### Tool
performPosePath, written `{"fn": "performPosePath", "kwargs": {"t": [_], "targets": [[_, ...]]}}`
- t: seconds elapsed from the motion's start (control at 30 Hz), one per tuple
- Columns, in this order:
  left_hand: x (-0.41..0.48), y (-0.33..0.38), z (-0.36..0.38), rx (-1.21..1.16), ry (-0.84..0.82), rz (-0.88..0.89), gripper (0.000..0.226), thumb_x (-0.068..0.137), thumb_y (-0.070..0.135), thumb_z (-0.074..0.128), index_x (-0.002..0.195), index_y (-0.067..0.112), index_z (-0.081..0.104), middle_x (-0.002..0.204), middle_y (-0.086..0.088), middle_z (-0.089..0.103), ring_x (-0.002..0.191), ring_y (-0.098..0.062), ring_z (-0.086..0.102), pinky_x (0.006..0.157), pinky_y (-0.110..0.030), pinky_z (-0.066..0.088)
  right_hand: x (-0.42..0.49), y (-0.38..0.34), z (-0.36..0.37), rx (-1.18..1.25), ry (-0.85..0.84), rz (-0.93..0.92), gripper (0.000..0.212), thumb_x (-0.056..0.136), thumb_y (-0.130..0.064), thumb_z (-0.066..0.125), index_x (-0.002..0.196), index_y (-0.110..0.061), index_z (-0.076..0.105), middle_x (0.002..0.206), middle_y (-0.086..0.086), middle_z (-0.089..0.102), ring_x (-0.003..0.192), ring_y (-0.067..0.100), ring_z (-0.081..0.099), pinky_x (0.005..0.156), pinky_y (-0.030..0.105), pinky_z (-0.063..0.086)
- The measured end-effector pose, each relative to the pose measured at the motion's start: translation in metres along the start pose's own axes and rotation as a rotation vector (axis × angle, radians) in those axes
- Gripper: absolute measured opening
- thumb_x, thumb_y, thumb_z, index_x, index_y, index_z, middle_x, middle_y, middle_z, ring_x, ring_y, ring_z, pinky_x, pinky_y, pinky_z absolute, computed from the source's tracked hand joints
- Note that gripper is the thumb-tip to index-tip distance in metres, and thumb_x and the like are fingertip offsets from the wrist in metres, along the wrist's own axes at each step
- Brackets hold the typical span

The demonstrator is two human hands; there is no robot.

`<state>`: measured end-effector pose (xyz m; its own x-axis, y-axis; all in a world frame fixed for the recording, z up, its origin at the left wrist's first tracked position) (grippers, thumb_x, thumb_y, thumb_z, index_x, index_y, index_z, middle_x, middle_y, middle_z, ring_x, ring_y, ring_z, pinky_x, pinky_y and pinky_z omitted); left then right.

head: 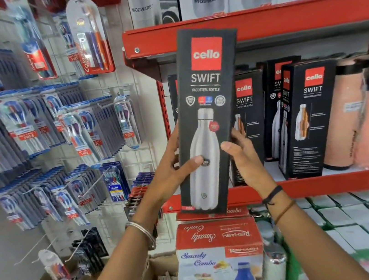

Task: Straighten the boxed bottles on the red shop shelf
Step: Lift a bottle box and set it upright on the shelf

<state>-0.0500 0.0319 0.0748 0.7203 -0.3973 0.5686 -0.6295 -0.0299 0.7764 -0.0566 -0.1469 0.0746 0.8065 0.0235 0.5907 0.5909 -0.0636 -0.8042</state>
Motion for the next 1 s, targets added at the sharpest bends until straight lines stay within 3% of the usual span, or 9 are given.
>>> {"fn": "performPosePath", "kwargs": {"t": [0.07, 0.1, 0.2, 0.27, 0.4, 0.53, 0.77, 0.83, 1.0], "targets": [[0.0, -0.005, -0.001, 0.039, 0.081, 0.011, 0.086, 0.078, 0.046, 0.065, 0.149, 0.042, 0.017, 0.149, 0.026, 0.035, 0.13, 0.012, 0.04, 0.096, -0.008, 0.041, 0.002, 0.001, 0.003, -0.076, -0.061, 0.014, 0.07, 0.083, -0.041, 0.057, 0.144, -0.013, 0.035, 0.141, -0.005, 0.051, 0.128, -0.002, 0.047, 0.107, 0.018, 0.039], [0.002, -0.008, -0.001, 0.051, 0.114, 0.015, 0.087, 0.078, 0.047, 0.065, 0.149, 0.042, 0.016, 0.148, 0.027, 0.035, 0.129, 0.013, 0.041, 0.095, -0.008, 0.041, 0.004, 0.003, 0.005, -0.102, -0.084, 0.014, 0.061, 0.091, -0.036, 0.053, 0.145, -0.017, 0.034, 0.145, -0.006, 0.047, 0.133, -0.002, 0.041, 0.11, 0.018, 0.034], [0.01, -0.021, -0.005, 0.071, 0.173, 0.033, 0.087, 0.079, 0.047, 0.067, 0.148, 0.044, 0.014, 0.155, 0.017, 0.031, 0.137, -0.009, 0.041, 0.109, -0.039, 0.043, 0.013, 0.007, 0.01, -0.195, -0.095, -0.011, 0.051, 0.097, -0.029, 0.044, 0.146, -0.023, 0.031, 0.145, -0.017, 0.042, 0.134, -0.007, 0.035, 0.112, 0.015, 0.03], [0.017, -0.03, -0.008, 0.079, 0.18, 0.033, 0.086, 0.083, 0.041, 0.066, 0.149, 0.042, 0.011, 0.157, 0.012, 0.03, 0.14, -0.015, 0.039, 0.111, -0.049, 0.04, 0.02, 0.014, 0.011, -0.253, -0.084, -0.036, 0.054, 0.096, -0.033, 0.044, 0.147, -0.023, 0.028, 0.143, -0.017, 0.045, 0.133, -0.007, 0.038, 0.112, 0.017, 0.032], [0.025, -0.051, -0.007, 0.083, 0.185, 0.024, 0.078, 0.093, 0.016, 0.058, 0.152, 0.03, 0.009, 0.153, 0.008, 0.039, 0.137, -0.01, 0.044, 0.107, -0.038, 0.046, 0.027, 0.041, 0.016, -0.307, -0.064, -0.03, 0.061, 0.095, -0.035, 0.047, 0.149, -0.019, 0.023, 0.145, -0.003, 0.049, 0.134, 0.0, 0.041, 0.113, 0.024, 0.034], [0.031, -0.071, -0.007, 0.104, 0.191, -0.022, 0.073, 0.095, 0.012, 0.055, 0.152, 0.025, 0.012, 0.133, 0.037, 0.05, 0.128, 0.003, 0.05, 0.099, -0.02, 0.047, 0.029, 0.064, 0.023, -0.344, -0.019, -0.001, 0.063, 0.094, -0.04, 0.044, 0.15, -0.024, 0.019, 0.146, -0.004, 0.047, 0.133, -0.002, 0.042, 0.111, 0.017, 0.033], [0.05, -0.097, -0.011, 0.159, 0.169, -0.059, 0.073, 0.095, 0.019, 0.055, 0.152, 0.029, 0.01, 0.147, 0.03, 0.04, 0.137, 0.002, 0.039, 0.114, -0.041, 0.038, 0.047, 0.093, 0.022, -0.386, 0.028, 0.005, 0.054, 0.097, -0.03, 0.044, 0.148, -0.02, 0.027, 0.139, -0.015, 0.044, 0.119, -0.025, 0.036, 0.103, 0.004, 0.03], [0.053, -0.107, -0.01, 0.132, 0.168, -0.1, 0.072, 0.095, 0.019, 0.055, 0.152, 0.03, 0.011, 0.139, 0.034, 0.045, 0.133, 0.004, 0.043, 0.114, -0.04, 0.038, 0.05, 0.099, 0.023, -0.406, 0.026, 0.027, 0.055, 0.097, -0.031, 0.044, 0.148, -0.02, 0.025, 0.139, -0.014, 0.044, 0.123, -0.015, 0.041, 0.107, 0.012, 0.033], [0.057, -0.12, -0.01, 0.061, 0.18, -0.107, 0.07, 0.096, 0.015, 0.053, 0.152, 0.028, 0.013, 0.15, 0.008, 0.043, 0.135, -0.005, 0.044, 0.113, -0.042, 0.039, 0.05, 0.109, 0.027, -0.545, 0.048, 0.125, 0.06, 0.097, -0.038, 0.041, 0.15, -0.025, 0.016, 0.134, 0.011, 0.058, 0.118, 0.026, 0.057, 0.097, 0.043, 0.046]]}}
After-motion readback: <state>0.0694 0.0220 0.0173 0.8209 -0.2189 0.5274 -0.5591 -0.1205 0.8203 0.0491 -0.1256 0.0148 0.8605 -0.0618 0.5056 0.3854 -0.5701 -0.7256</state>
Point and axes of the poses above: each hand's wrist, its own x-axis towards the middle knuckle, its own z-axis out of the palm, y = z × x, the point moved 2 cm from there along x, towards the middle knuckle
